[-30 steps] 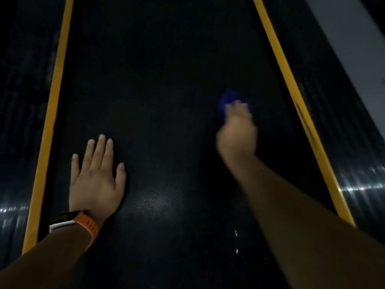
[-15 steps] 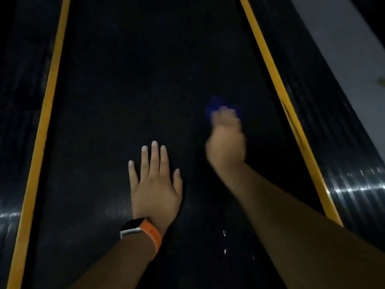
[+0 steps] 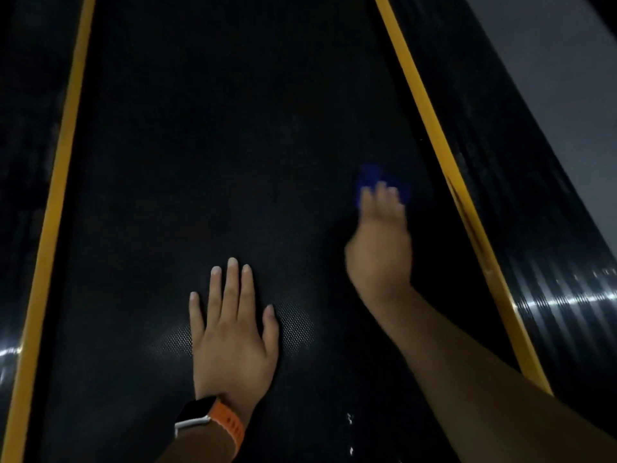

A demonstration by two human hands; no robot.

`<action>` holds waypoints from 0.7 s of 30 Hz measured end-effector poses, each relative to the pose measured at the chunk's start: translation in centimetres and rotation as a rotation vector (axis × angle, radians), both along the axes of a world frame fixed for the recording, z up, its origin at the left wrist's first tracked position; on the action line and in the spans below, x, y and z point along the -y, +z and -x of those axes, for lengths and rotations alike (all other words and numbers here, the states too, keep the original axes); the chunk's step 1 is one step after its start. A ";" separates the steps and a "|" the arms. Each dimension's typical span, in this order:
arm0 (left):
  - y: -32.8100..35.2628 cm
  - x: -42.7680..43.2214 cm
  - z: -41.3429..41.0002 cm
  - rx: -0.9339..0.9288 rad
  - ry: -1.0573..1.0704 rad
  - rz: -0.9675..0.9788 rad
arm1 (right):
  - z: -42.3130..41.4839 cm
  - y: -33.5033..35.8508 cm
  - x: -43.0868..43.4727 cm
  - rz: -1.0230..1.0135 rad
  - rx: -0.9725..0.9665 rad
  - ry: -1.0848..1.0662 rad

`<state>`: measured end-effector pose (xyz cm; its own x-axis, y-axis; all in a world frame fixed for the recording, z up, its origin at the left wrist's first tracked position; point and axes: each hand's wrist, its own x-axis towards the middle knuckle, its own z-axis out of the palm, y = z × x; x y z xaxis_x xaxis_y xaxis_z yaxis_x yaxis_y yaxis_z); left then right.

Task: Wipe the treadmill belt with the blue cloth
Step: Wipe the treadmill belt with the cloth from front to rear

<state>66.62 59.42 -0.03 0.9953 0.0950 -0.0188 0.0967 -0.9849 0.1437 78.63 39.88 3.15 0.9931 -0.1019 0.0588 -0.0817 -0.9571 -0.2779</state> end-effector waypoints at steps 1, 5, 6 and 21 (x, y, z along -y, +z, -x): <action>0.0 -0.1 0.0 0.003 0.001 -0.003 | -0.7 0.0 -1.0 -0.036 -0.003 0.133; 0.0 -0.1 0.0 0.014 0.007 -0.013 | -5.7 -0.2 3.3 -0.007 -0.012 0.429; -0.1 -0.1 0.0 0.017 0.008 -0.013 | -7.3 -0.4 4.8 -0.004 0.016 0.348; -0.2 0.0 -0.1 0.027 -0.014 -0.008 | -16.3 0.7 2.3 -0.025 -0.013 0.228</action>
<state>66.73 59.40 -0.19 0.9967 0.0808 0.0087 0.0788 -0.9873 0.1377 94.98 37.56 3.84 0.9911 0.1245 0.0465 0.1327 -0.9439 -0.3024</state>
